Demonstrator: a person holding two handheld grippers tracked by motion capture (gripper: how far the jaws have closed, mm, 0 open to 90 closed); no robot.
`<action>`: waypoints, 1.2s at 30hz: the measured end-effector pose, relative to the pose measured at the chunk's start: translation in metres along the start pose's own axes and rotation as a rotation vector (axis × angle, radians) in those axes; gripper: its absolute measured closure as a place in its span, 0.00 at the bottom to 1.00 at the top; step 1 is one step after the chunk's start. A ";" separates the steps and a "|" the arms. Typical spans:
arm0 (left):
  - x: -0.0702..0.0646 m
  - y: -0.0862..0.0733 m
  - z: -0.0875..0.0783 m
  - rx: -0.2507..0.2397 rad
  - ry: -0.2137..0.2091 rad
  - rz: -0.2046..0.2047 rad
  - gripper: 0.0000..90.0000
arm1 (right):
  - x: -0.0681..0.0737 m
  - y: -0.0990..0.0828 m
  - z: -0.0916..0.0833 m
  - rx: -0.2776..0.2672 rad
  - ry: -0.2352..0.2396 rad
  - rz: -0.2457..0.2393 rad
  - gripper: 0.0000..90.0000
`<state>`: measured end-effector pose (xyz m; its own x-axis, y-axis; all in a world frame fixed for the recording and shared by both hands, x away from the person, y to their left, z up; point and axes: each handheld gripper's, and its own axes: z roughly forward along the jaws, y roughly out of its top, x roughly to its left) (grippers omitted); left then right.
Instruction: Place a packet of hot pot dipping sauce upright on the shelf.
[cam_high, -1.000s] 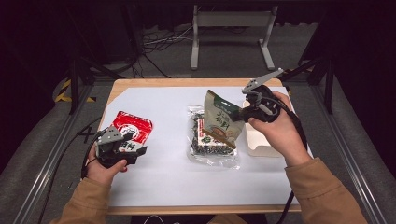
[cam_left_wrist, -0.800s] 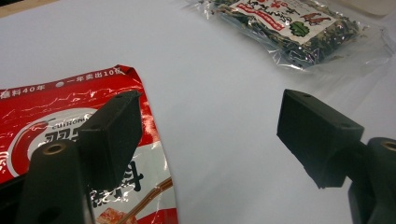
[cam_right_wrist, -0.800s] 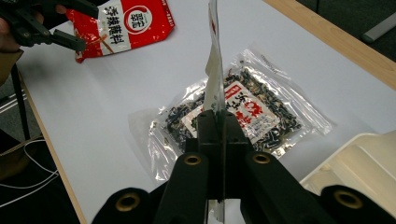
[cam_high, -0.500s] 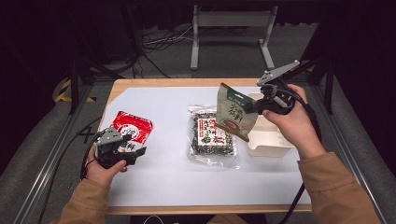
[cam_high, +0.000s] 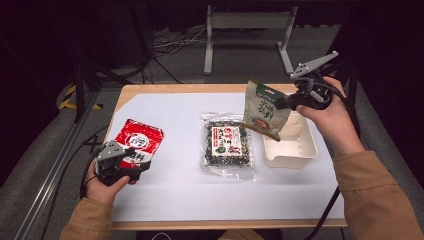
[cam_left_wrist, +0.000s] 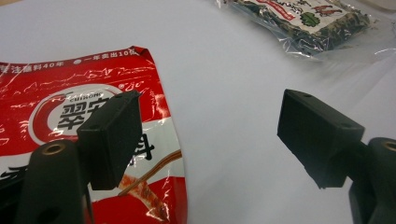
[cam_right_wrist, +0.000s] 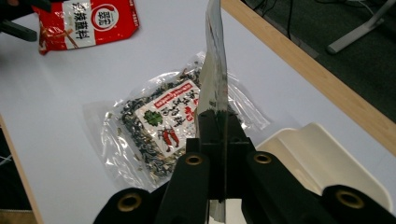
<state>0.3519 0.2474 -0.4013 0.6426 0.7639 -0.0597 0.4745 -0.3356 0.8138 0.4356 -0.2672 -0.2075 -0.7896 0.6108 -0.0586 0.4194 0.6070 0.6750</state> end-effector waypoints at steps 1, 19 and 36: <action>0.000 -0.001 -0.001 0.002 0.005 0.003 0.25 | -0.003 0.000 0.000 0.002 -0.006 -0.009 0.99; 0.003 -0.024 -0.025 0.005 0.067 -0.058 0.24 | -0.047 0.002 -0.005 0.018 -0.025 -0.144 0.99; 0.003 -0.033 -0.031 0.021 0.086 -0.075 0.24 | -0.087 -0.009 0.005 -0.012 -0.059 -0.169 0.99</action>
<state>0.3202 0.2779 -0.4106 0.5511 0.8315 -0.0697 0.5325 -0.2862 0.7966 0.5027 -0.3231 -0.2115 -0.8205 0.5296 -0.2151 0.2771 0.6977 0.6607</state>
